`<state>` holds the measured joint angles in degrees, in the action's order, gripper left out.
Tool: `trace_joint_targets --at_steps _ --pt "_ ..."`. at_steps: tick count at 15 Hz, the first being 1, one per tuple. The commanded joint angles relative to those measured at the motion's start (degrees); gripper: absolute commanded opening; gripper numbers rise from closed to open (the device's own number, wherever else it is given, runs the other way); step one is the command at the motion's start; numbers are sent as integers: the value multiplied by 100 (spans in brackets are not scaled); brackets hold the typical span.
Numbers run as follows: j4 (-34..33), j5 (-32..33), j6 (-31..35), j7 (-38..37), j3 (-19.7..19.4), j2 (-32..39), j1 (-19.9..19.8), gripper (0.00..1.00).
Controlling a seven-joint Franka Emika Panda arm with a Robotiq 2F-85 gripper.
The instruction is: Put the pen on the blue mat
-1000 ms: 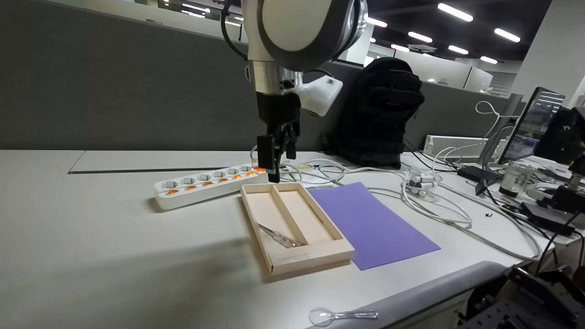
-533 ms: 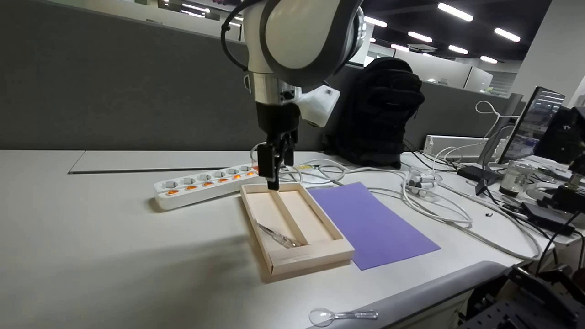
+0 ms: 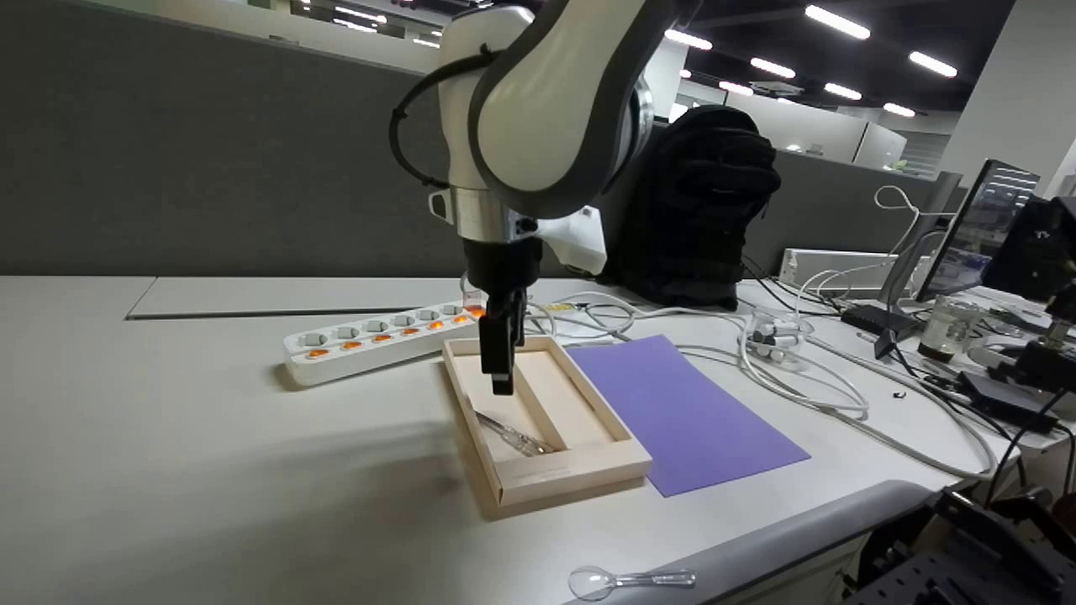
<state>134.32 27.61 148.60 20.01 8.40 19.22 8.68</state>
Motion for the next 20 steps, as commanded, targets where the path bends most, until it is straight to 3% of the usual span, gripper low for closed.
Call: trace_joint_targets --at_steps 1,8,15,16,17,20 --pt "-310 -88 -38 723 49 474 -113 100" --pt "-585 6 -141 1290 41 902 -79 100" --pt "-717 244 -176 1027 -182 1114 129 100" --pt "-721 241 -138 987 -199 1132 142 75" --pt "-724 231 -132 960 -209 1138 154 73" --pt "-734 172 -134 880 -212 1162 166 51"
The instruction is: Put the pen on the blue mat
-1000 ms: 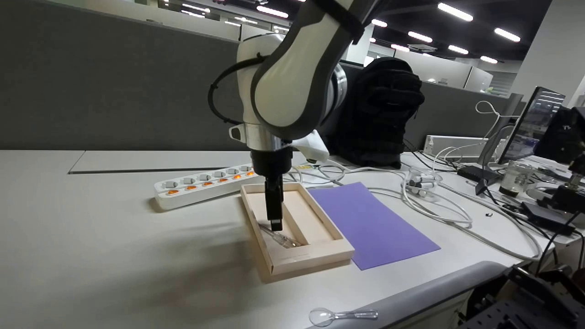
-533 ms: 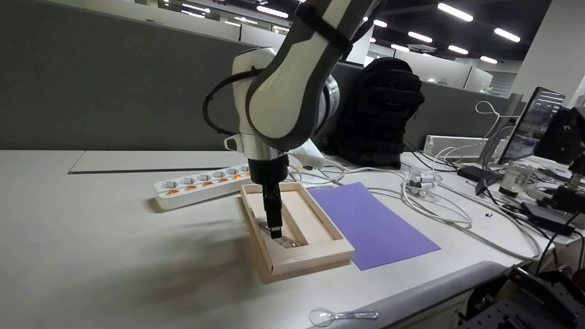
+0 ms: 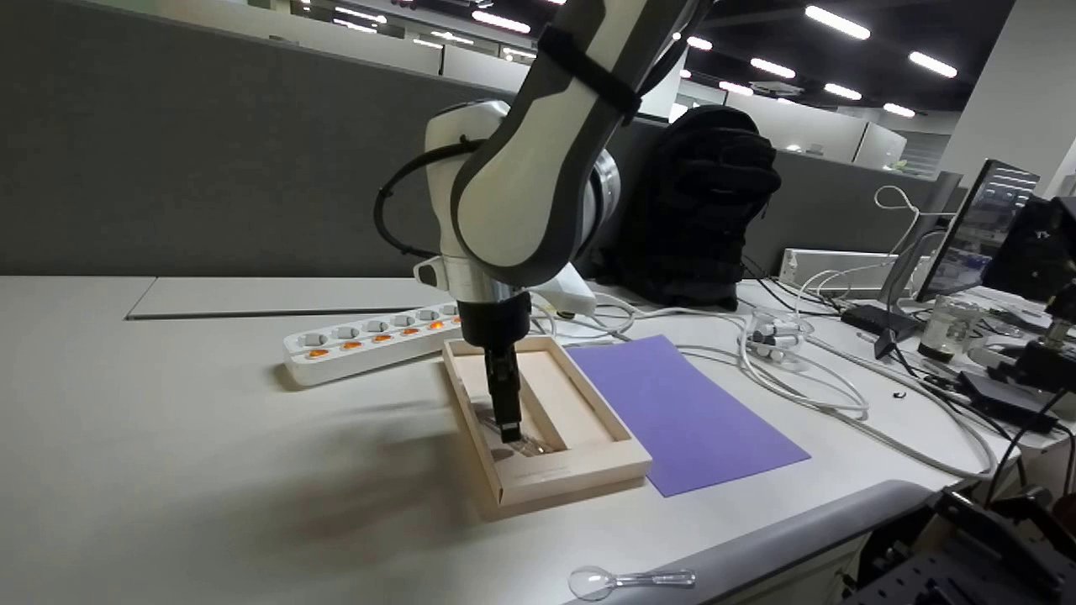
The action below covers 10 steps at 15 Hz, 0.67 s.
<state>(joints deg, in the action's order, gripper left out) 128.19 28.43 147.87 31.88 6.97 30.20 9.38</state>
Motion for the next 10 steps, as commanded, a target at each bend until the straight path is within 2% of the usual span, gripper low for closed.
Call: trace_joint_targets --at_steps 1,7,8,9,10 --pt "-125 76 -72 -347 -66 77 100 45" --pt "-109 -208 -123 -899 -29 65 120 5" --pt "-106 -380 -173 -1100 -3 45 109 3" --pt "-89 -579 -189 -1208 47 18 66 5" --pt "-77 -787 -201 -1341 79 -9 44 2"
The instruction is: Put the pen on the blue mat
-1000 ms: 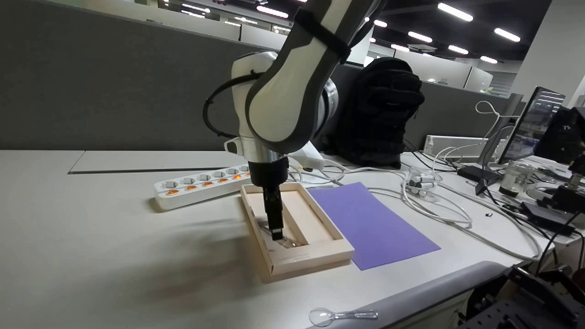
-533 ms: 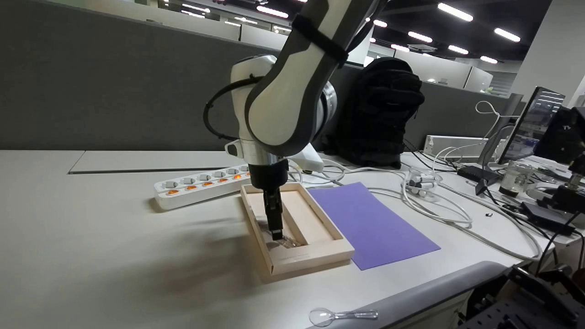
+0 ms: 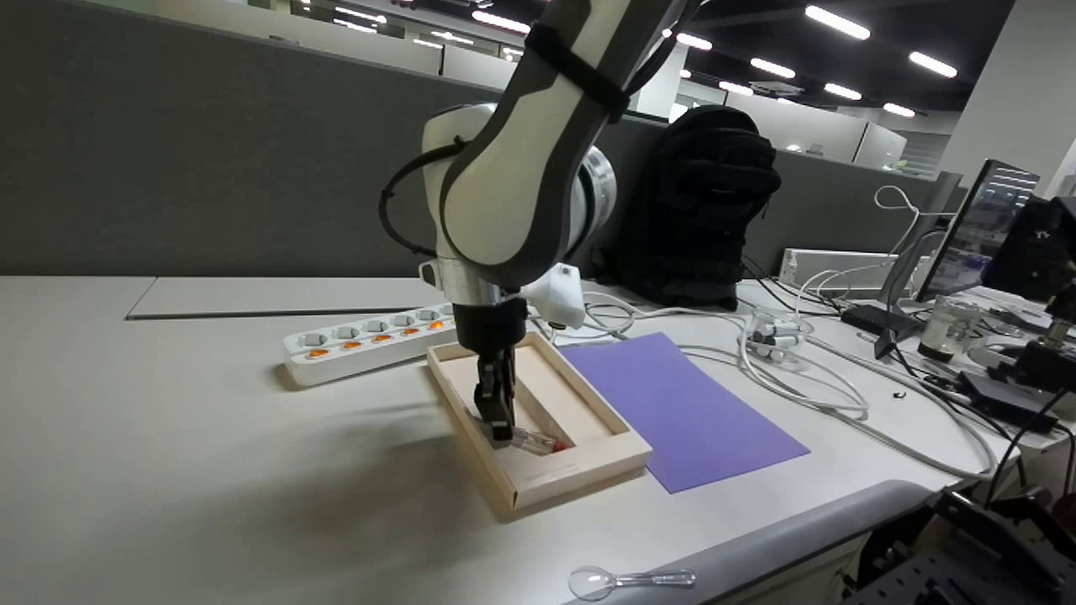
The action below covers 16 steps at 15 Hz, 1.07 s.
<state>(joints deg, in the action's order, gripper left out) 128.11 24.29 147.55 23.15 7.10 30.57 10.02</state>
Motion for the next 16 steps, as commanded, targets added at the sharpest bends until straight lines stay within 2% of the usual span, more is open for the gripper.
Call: trace_joint_targets --at_steps 1,5,9,12,16 --pt "-28 -598 -116 -545 118 -102 -63 4" --pt "157 -1264 148 -857 210 -411 -127 4" --pt "396 -1467 432 -1530 30 -913 8 4" --pt "435 -1335 47 -2138 -206 -1207 132 4" --pt "415 -1387 -549 -2691 -326 -1355 82 4"
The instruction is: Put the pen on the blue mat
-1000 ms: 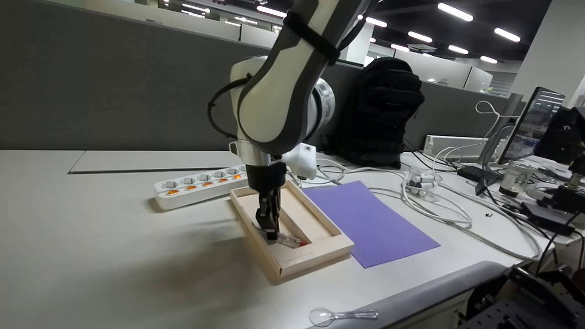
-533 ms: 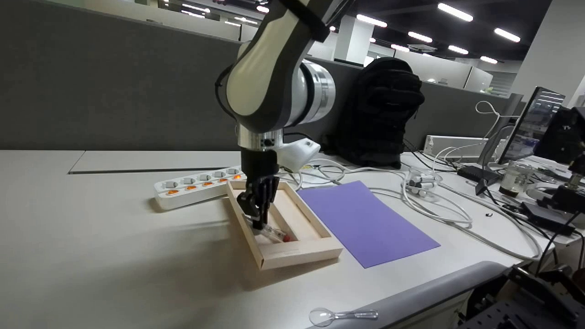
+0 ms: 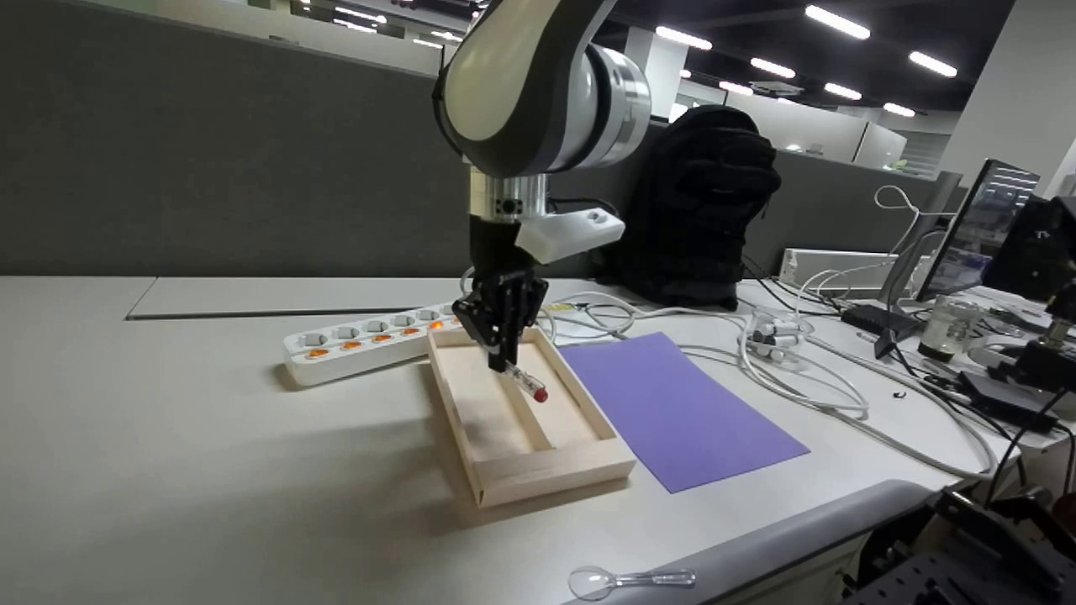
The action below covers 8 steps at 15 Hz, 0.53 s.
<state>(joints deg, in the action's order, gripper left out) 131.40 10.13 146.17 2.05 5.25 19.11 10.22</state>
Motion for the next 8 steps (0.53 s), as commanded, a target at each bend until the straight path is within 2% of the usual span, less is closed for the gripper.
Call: trace_joint_targets --at_steps 1,4,8 --pt "42 -14 -561 -655 -149 -160 29 4" --pt "73 -131 -792 -789 -162 -243 -55 4" --pt "388 -144 -796 -1007 -352 -791 -227 4"
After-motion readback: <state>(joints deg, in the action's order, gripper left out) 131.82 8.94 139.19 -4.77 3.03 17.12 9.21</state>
